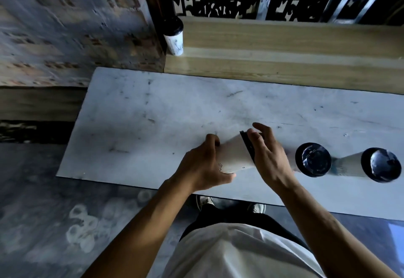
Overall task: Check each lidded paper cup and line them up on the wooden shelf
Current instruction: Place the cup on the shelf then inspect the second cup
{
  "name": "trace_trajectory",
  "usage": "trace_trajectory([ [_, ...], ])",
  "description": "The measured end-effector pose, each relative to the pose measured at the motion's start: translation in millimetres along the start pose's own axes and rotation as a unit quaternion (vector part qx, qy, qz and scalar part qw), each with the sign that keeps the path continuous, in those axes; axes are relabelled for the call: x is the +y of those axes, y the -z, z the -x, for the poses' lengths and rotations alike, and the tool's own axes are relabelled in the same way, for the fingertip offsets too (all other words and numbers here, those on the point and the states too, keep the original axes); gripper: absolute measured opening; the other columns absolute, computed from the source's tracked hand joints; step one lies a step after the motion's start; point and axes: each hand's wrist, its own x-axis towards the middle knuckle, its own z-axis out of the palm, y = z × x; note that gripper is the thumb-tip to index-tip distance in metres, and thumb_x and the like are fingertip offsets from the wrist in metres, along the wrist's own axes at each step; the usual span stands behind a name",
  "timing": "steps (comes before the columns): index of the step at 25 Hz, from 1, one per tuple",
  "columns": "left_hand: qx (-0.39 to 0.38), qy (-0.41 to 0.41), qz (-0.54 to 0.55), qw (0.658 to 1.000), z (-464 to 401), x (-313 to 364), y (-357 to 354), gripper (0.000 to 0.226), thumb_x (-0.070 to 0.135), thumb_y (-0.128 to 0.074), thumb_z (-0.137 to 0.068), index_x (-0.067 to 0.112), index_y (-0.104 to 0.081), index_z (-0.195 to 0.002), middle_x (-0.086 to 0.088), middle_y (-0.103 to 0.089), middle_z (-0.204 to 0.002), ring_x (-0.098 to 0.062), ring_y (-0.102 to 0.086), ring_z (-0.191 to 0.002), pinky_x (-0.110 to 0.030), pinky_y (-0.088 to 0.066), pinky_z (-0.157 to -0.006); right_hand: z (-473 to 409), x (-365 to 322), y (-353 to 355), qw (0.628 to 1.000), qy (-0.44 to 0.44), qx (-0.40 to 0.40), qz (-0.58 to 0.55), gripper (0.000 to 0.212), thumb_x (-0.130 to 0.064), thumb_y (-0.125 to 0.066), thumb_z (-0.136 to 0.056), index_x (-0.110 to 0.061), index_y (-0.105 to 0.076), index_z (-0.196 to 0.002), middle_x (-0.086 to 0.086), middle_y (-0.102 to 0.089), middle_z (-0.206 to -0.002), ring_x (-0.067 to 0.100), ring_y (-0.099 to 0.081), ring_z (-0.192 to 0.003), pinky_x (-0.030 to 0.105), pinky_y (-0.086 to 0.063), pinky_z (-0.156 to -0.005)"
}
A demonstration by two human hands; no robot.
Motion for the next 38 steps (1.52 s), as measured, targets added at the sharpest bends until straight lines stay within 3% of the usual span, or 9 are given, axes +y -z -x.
trace_trajectory([
  [3,0.06,-0.029,-0.133,0.989,5.8,16.0,4.8,0.067,0.055,-0.073,-0.061,0.024,-0.051,-0.116,0.003,-0.062,-0.108,-0.025,-0.069,-0.079,-0.028,-0.046,-0.06,1.0,-2.6,-4.3,0.998,-0.014,0.007,-0.057,0.057,-0.056,-0.041,-0.09,-0.018,-0.069,-0.122,0.007,-0.07,-0.123,0.024,-0.062,-0.116,0.051,-0.053,-0.1],
  [8,0.094,-0.058,-0.207,0.972,5.8,44.9,7.7,0.056,0.043,-0.075,-0.059,0.013,-0.055,-0.101,-0.007,-0.069,-0.086,-0.031,-0.068,-0.065,-0.027,-0.041,-0.052,2.7,-2.7,0.3,0.984,-0.031,0.052,-0.166,0.039,-0.041,-0.042,-0.097,-0.034,-0.078,-0.11,-0.02,-0.075,-0.113,0.011,-0.066,-0.113,0.03,-0.049,-0.087],
  [16,0.065,-0.046,-0.264,0.961,0.0,72.9,10.4,0.063,0.046,-0.079,-0.059,0.013,-0.048,-0.103,-0.008,-0.068,-0.087,-0.031,-0.069,-0.063,-0.028,-0.036,-0.052,1.5,-2.1,14.8,0.991,-0.002,0.04,-0.128,0.045,-0.041,-0.038,-0.09,-0.029,-0.077,-0.109,-0.006,-0.075,-0.11,0.018,-0.066,-0.102,0.038,-0.053,-0.08],
  [20,0.073,-0.045,-0.261,0.962,-0.5,75.8,4.5,0.064,0.047,-0.079,-0.059,0.014,-0.046,-0.103,-0.008,-0.068,-0.087,-0.031,-0.07,-0.065,-0.029,-0.036,-0.052,-1.6,2.9,25.2,0.988,-0.007,-0.014,-0.153,0.041,-0.044,-0.041,-0.099,-0.029,-0.075,-0.118,-0.005,-0.074,-0.119,0.018,-0.065,-0.111,0.04,-0.053,-0.095],
  [23,0.078,-0.029,-0.179,0.98,-1.4,82.9,-0.9,0.069,0.058,-0.07,-0.066,0.022,-0.042,-0.117,-0.003,-0.07,-0.093,-0.031,-0.071,-0.071,-0.029,-0.04,-0.055,-7.1,11.5,38.3,0.975,-0.043,-0.063,-0.207,0.055,-0.063,-0.04,-0.096,-0.033,-0.073,-0.128,-0.006,-0.074,-0.128,0.013,-0.066,-0.12,0.038,-0.051,-0.1],
  [26,0.041,0.092,0.063,0.993,-3.3,89.5,4.1,0.07,0.082,-0.058,-0.069,0.035,-0.047,-0.119,0.008,-0.073,-0.093,-0.015,-0.072,-0.076,-0.034,-0.056,-0.061,-15.1,15.0,46.9,0.932,-0.052,-0.074,-0.35,0.051,-0.05,-0.033,-0.109,-0.023,-0.066,-0.137,0.003,-0.073,-0.135,0.016,-0.066,-0.126,0.036,-0.047,-0.104],
  [31,0.052,0.205,0.413,0.886,-2.2,107.9,5.5,0.068,0.082,-0.046,-0.081,0.025,-0.068,-0.11,-0.01,-0.078,-0.103,-0.033,-0.077,-0.093,-0.063,-0.062,-0.08,-10.7,16.0,54.7,0.909,-0.037,-0.142,-0.39,0.041,-0.028,-0.039,-0.107,-0.025,-0.058,-0.143,0.027,-0.07,-0.121,0.031,-0.068,-0.103,0.051,-0.052,-0.103],
  [34,0.054,0.214,0.468,0.856,4.0,119.4,0.6,0.064,0.075,-0.04,-0.09,0.027,-0.07,-0.119,-0.01,-0.079,-0.109,-0.035,-0.076,-0.099,-0.066,-0.059,-0.084,-1.3,19.7,50.3,0.904,-0.027,-0.217,-0.367,0.056,-0.021,-0.041,-0.101,-0.039,-0.041,-0.154,0.02,-0.054,-0.083,0.028,-0.062,-0.084,0.042,-0.055,-0.083],
  [38,0.06,0.218,0.482,0.847,7.0,124.6,-3.7,0.063,0.074,-0.036,-0.091,0.033,-0.068,-0.124,-0.009,-0.078,-0.115,-0.034,-0.075,-0.103,-0.065,-0.059,-0.087,0.1,22.8,53.1,0.904,-0.017,-0.233,-0.358,0.069,-0.015,-0.04,-0.096,-0.047,-0.032,-0.157,0.018,-0.054,-0.092,0.023,-0.058,-0.078,0.038,-0.049,-0.074],
])
